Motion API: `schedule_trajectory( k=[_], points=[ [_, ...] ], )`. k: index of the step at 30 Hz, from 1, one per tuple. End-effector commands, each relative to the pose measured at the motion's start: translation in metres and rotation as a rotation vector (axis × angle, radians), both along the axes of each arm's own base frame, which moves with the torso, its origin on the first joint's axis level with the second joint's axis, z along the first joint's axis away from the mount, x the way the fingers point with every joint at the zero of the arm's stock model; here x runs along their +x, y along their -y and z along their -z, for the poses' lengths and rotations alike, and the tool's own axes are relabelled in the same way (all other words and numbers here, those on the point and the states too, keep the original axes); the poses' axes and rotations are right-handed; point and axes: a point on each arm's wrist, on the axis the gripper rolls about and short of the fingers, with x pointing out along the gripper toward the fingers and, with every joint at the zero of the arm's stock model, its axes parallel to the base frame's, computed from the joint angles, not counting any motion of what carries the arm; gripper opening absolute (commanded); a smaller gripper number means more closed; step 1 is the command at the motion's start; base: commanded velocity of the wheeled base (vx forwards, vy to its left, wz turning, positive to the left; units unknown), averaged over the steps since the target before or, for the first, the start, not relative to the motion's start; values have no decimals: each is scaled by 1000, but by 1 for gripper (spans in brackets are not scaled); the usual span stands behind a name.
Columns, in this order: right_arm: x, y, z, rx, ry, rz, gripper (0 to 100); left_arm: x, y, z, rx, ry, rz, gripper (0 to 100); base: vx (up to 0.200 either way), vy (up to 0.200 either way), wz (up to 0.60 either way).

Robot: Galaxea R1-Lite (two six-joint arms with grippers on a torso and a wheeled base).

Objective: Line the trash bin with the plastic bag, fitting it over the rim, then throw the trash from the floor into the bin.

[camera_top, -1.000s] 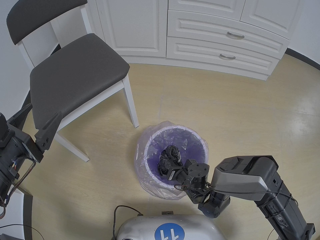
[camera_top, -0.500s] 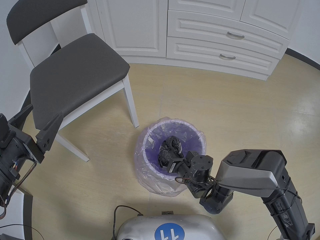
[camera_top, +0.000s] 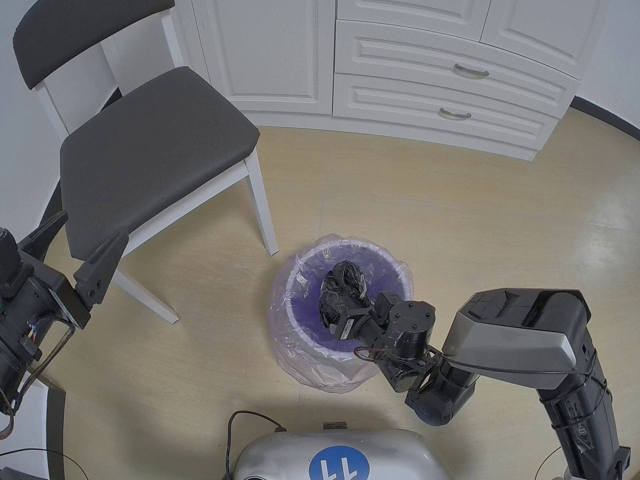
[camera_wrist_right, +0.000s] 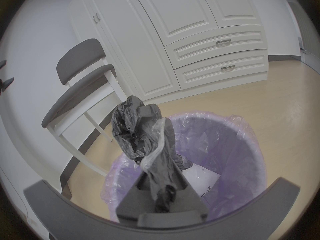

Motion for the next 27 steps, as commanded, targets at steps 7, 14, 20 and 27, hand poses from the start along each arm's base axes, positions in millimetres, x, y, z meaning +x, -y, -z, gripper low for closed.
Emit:
schedule_trajectory(
  k=[7, 14, 20, 27],
  points=[
    [4, 8, 16, -63, -7, 20, 0, 1, 0, 0, 1, -1, -3, 100, 0, 0, 0],
    [3, 9, 17, -67, -9, 21, 100, 1, 0, 0, 2, -1, -3, 100, 0, 0, 0],
    [4, 8, 22, -72, -15, 23, 100, 1, 0, 0, 2, -1, -3, 100, 0, 0, 0],
    [4, 8, 7, -52, 12, 28, 100, 1, 0, 1, 4, -4, -3, 100, 0, 0, 0]
  ],
)
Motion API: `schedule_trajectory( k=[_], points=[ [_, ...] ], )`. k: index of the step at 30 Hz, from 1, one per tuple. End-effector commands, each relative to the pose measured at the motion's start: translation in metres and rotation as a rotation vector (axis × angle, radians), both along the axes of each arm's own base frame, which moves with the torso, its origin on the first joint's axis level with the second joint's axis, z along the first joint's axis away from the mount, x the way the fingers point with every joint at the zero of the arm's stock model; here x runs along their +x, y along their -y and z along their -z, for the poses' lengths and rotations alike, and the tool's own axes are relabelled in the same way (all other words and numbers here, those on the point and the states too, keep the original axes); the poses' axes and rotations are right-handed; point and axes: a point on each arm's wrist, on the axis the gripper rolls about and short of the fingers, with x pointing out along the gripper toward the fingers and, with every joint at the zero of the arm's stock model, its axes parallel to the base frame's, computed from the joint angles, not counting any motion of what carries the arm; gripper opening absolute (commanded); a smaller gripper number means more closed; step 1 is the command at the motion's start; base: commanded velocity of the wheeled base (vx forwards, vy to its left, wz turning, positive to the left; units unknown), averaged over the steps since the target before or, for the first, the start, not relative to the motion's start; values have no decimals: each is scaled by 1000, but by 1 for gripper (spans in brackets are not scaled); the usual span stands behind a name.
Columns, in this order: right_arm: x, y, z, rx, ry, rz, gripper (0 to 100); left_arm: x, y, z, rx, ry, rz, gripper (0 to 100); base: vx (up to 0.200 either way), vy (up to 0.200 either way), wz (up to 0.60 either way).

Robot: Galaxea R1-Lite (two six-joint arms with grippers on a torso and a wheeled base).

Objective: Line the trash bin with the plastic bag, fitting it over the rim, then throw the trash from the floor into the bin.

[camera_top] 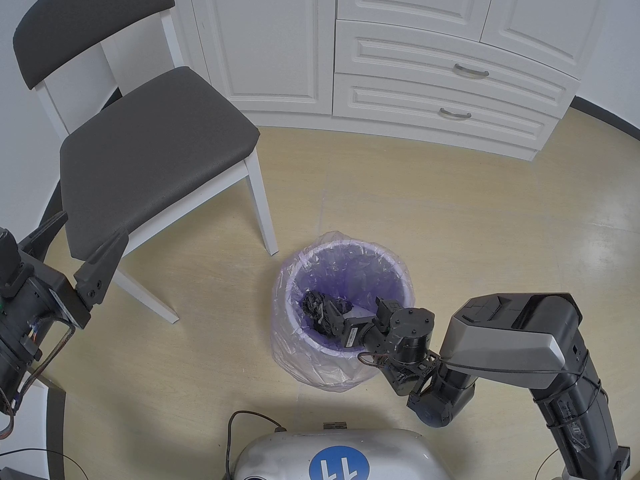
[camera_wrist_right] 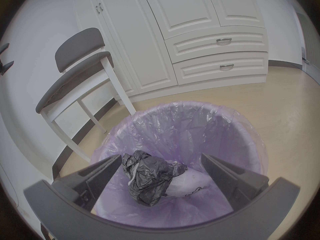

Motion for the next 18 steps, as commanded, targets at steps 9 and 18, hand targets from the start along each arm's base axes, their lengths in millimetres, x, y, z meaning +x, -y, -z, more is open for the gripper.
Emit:
schedule_trajectory(
  k=[9, 18],
  points=[
    [-15, 20, -50, -36, 69, 6, 100, 15, 8, 19, 46, -101, 6, 100, 0, 0, 0],
    [-14, 56, -82, -162, 139, 93, 100, 33, 18, 42, 60, -225, 8, 100, 0, 0, 0]
  ],
)
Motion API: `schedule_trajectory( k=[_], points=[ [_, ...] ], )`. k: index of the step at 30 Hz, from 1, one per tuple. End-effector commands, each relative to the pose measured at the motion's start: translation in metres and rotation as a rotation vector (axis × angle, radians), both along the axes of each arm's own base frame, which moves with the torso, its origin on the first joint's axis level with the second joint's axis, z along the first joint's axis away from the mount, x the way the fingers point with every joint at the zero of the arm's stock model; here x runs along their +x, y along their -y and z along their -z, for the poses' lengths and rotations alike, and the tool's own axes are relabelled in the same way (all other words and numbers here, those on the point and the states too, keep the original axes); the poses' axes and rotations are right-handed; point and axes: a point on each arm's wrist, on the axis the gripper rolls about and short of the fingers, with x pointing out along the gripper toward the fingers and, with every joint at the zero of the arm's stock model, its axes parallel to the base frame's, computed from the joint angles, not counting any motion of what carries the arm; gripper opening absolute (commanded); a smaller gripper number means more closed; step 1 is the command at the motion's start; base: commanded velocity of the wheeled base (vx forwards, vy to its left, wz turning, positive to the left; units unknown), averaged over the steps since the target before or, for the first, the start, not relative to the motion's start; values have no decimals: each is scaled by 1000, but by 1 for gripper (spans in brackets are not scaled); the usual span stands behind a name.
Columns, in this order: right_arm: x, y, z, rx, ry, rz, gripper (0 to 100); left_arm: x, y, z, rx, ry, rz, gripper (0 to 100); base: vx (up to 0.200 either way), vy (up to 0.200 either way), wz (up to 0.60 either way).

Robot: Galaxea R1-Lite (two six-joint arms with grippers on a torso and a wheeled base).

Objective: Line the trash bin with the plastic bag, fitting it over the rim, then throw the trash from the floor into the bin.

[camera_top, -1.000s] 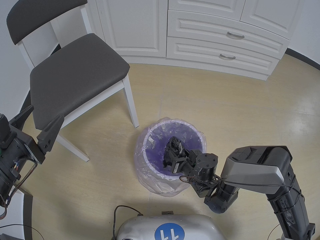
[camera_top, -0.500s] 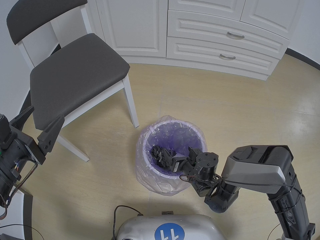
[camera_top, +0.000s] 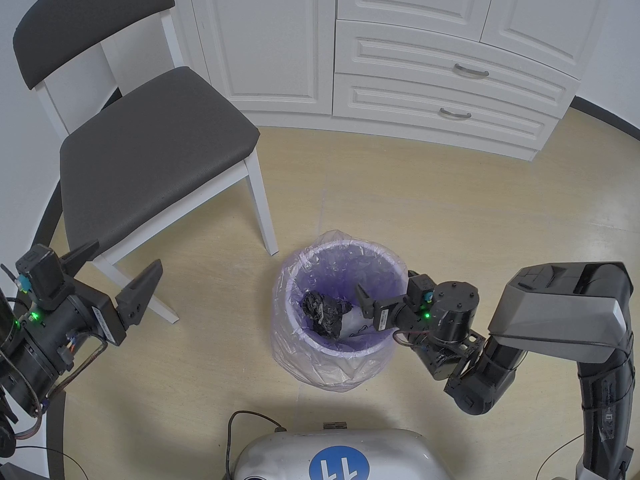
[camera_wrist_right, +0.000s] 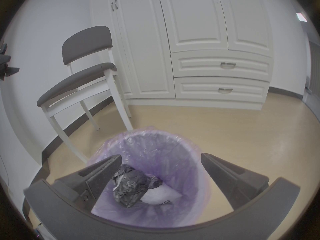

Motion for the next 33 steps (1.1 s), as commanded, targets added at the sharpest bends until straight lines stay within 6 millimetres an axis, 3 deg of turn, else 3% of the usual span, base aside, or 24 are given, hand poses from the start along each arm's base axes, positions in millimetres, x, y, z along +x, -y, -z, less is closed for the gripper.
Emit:
schedule_trajectory(
  k=[1, 6, 9, 12, 19, 24, 28, 30, 31, 33],
  points=[
    [1, 19, -30, 13, 68, 52, 100, 14, 8, 18, 21, -98, 1, 100, 0, 0, 0],
    [-4, 41, -49, -49, 12, 131, 100, 23, 12, 30, 30, -151, -1, 100, 0, 0, 0],
    [-14, 64, -59, -169, -158, 245, 100, 24, 13, 33, 32, -166, 0, 100, 0, 0, 0],
    [-22, 71, -69, -203, -213, 279, 100, 22, 13, 35, 36, -173, 3, 100, 0, 0, 0],
    [-28, 88, -66, -218, -242, 322, 100, 22, 12, 38, -4, -183, -7, 100, 0, 0, 0],
    [-53, 117, -65, -142, -287, 382, 100, 13, 6, 38, -53, -168, -20, 100, 0, 0, 0],
    [-91, 145, -88, -55, -211, 402, 100, 1, 0, 36, -76, -155, -13, 100, 0, 0, 0],
    [-103, 150, -93, -53, -194, 393, 100, -1, -1, 37, -76, -156, -14, 100, 0, 0, 0],
    [-123, 157, -102, -46, -159, 379, 100, -3, -2, 39, -77, -159, -19, 100, 0, 0, 0],
    [-138, 162, -117, 1, -94, 371, 100, -5, -4, 35, -94, -135, -31, 100, 0, 0, 0]
  ],
)
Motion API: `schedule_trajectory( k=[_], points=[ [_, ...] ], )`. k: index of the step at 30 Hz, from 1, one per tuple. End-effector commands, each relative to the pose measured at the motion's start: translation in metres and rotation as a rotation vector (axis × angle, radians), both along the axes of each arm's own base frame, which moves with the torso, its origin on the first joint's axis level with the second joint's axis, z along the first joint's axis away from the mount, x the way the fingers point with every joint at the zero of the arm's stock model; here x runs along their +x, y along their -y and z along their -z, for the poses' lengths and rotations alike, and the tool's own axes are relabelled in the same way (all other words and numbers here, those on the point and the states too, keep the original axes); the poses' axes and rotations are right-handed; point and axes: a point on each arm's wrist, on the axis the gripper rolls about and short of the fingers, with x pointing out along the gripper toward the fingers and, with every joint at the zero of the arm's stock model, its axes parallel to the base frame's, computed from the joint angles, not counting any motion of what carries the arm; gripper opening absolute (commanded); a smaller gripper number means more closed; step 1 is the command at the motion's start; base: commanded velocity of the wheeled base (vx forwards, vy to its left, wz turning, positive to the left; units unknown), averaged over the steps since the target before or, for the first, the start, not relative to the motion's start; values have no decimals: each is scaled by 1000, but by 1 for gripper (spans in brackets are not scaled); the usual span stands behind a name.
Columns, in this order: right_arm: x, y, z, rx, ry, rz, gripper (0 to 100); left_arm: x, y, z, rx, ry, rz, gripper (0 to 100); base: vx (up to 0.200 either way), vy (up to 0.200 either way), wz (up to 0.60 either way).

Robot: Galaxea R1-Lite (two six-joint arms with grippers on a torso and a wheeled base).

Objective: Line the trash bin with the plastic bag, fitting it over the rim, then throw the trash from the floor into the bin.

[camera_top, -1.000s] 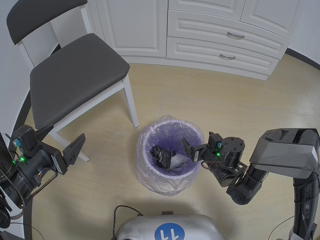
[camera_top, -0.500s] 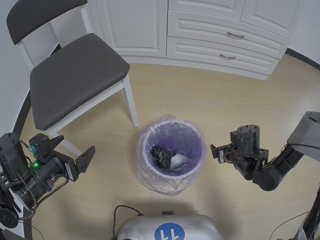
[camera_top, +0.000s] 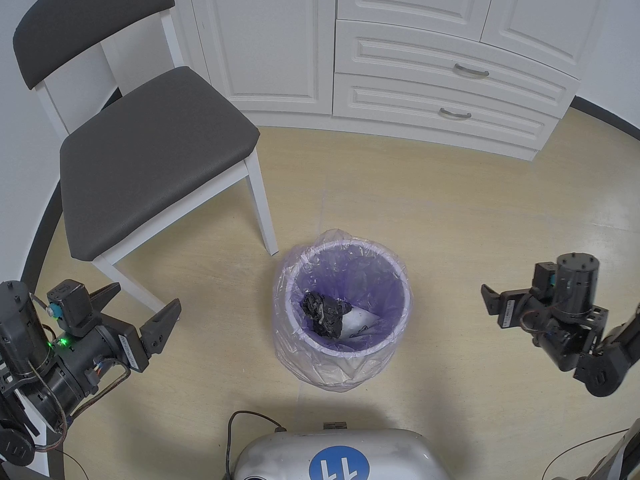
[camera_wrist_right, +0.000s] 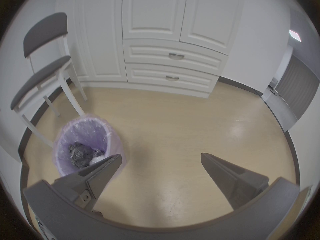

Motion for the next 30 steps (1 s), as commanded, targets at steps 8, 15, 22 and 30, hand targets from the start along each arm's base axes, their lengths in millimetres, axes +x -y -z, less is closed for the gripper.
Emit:
schedule_trajectory(
  k=[8, 15, 22, 30],
  points=[
    [-110, 56, -88, 91, 389, 74, 100, -31, -27, -30, -91, 182, -94, 100, 0, 0, 0],
    [-142, 69, -126, 90, 492, 117, 100, -40, -49, -61, -97, 247, -246, 100, 0, 0, 0],
    [-181, 84, -144, 98, 628, 219, 100, -82, -63, -106, -110, 274, -302, 100, 0, 0, 0],
    [-240, 91, -136, 113, 697, 227, 100, -122, -73, -101, -130, 356, -395, 100, 0, 0, 0]
  ],
)
